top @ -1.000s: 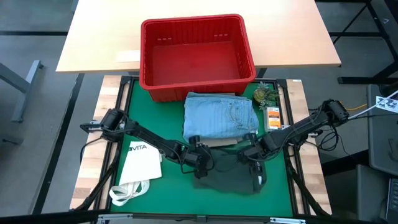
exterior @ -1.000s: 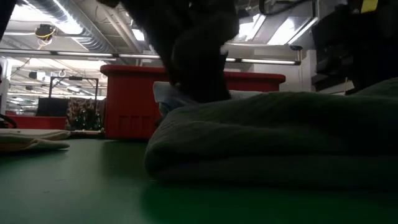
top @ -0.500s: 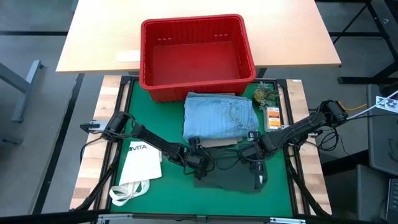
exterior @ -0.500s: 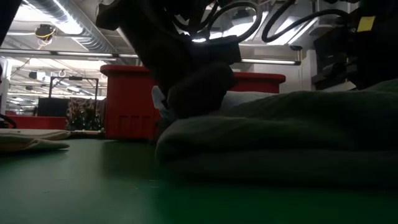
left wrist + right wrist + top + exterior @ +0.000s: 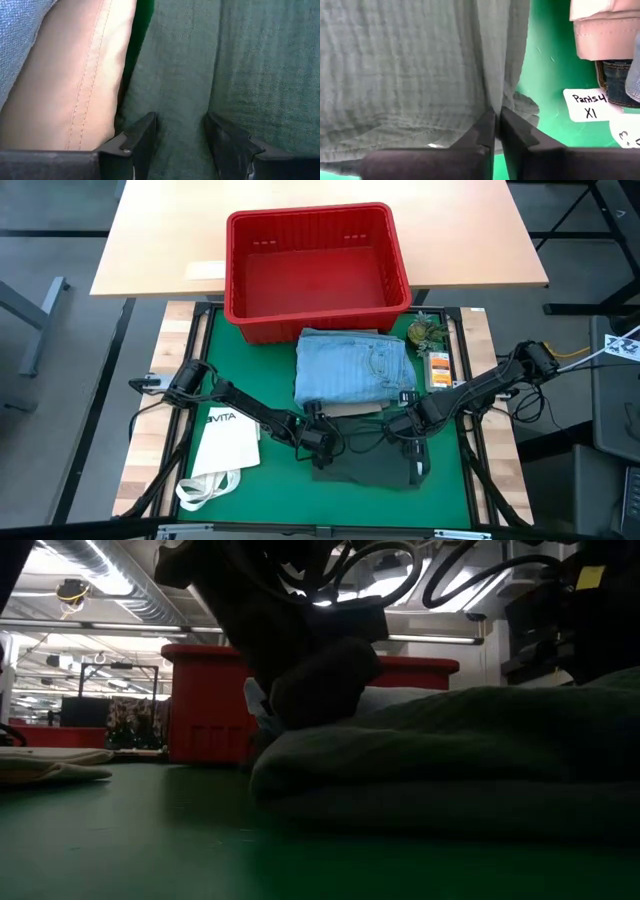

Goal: Fold laundry
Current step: Fold the green polo shirt

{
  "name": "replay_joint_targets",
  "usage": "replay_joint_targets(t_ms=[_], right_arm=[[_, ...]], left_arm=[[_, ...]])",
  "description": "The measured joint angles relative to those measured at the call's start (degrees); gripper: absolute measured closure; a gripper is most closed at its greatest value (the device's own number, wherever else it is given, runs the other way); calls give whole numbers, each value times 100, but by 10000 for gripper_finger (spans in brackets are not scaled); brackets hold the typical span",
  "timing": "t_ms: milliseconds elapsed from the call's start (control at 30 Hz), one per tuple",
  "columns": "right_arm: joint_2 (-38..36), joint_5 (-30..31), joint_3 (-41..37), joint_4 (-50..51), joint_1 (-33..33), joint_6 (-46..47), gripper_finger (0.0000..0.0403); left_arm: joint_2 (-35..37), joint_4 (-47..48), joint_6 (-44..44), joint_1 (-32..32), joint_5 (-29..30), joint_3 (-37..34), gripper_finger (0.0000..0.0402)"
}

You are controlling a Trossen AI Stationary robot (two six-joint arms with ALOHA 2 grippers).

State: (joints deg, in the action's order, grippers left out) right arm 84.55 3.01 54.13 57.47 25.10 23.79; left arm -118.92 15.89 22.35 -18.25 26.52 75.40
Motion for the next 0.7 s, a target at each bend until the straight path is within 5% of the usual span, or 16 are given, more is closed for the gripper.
replay_joint_targets(t_ms=[367, 700], right_arm=[[0, -92, -1, 268, 0, 11, 266], [-97, -511, 267, 1251, 7, 477, 247]], left_arm=[[25, 16, -6, -3, -87, 20, 233], [370, 31, -48, -5, -89, 163, 233]])
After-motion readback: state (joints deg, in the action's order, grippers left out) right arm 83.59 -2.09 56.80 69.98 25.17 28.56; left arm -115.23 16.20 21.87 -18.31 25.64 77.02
